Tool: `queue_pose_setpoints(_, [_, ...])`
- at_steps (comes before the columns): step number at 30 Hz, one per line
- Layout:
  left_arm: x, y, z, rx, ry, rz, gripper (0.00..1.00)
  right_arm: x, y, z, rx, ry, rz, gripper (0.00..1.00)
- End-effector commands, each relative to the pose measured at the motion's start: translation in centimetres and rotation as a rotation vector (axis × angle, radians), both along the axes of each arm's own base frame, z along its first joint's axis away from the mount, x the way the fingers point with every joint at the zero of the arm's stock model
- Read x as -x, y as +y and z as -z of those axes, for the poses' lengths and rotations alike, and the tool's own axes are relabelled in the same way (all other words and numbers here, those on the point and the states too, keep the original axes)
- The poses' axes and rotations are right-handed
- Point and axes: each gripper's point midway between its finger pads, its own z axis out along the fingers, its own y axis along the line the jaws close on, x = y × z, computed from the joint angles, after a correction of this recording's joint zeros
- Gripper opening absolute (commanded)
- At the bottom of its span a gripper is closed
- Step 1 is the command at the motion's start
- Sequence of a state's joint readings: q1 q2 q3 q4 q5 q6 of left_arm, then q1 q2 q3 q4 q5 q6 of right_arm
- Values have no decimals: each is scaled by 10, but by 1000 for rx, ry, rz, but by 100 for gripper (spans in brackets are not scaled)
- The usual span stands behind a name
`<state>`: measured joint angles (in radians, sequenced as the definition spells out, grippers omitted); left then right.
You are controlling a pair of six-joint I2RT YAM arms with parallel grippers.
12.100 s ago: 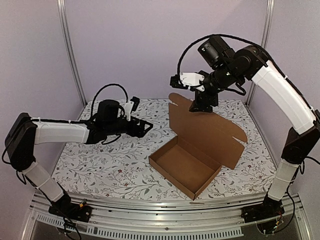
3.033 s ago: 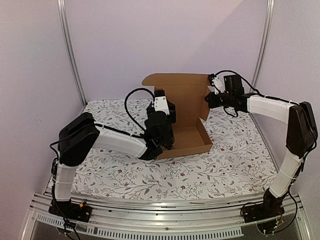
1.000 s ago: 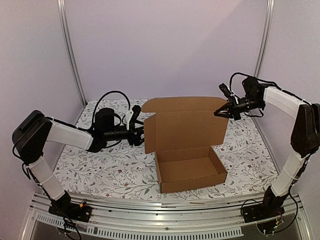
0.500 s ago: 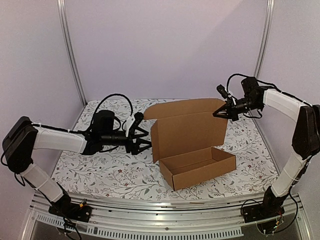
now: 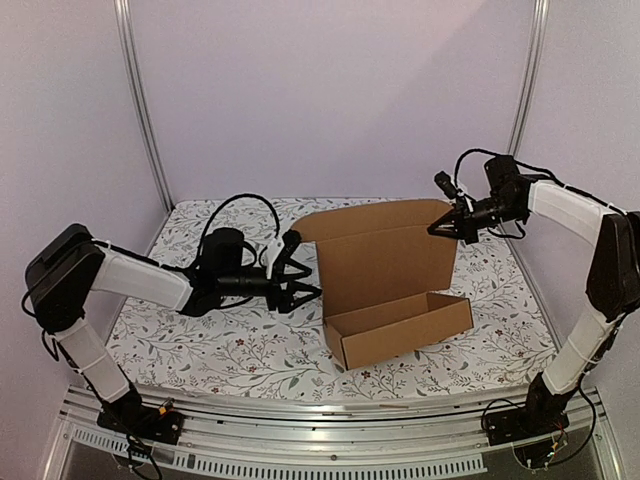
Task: Fold the paper box
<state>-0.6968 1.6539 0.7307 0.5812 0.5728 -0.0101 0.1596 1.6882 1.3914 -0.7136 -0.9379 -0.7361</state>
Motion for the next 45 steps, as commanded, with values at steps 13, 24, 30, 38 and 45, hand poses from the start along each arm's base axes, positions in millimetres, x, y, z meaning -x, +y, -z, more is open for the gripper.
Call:
queue_pose_setpoints(13, [-12, -55, -17, 281, -128, 8, 49, 15, 12, 0, -45, 48, -55, 1])
queue_pose_setpoints(24, [-6, -61, -39, 427, -136, 2, 31, 20, 16, -9, -77, 46, -79, 1])
queue_pose_setpoints(30, [11, -64, -44, 419, -45, 132, 57, 36, 16, -22, -74, 45, -124, 3])
queue_pose_setpoints(38, [13, -59, -47, 339, -74, 143, 49, 72, 10, -17, 9, -36, -195, 4])
queue_pose_setpoints(45, [13, -67, -48, 357, -64, 133, 26, 71, 13, -20, -3, -8, -185, 6])
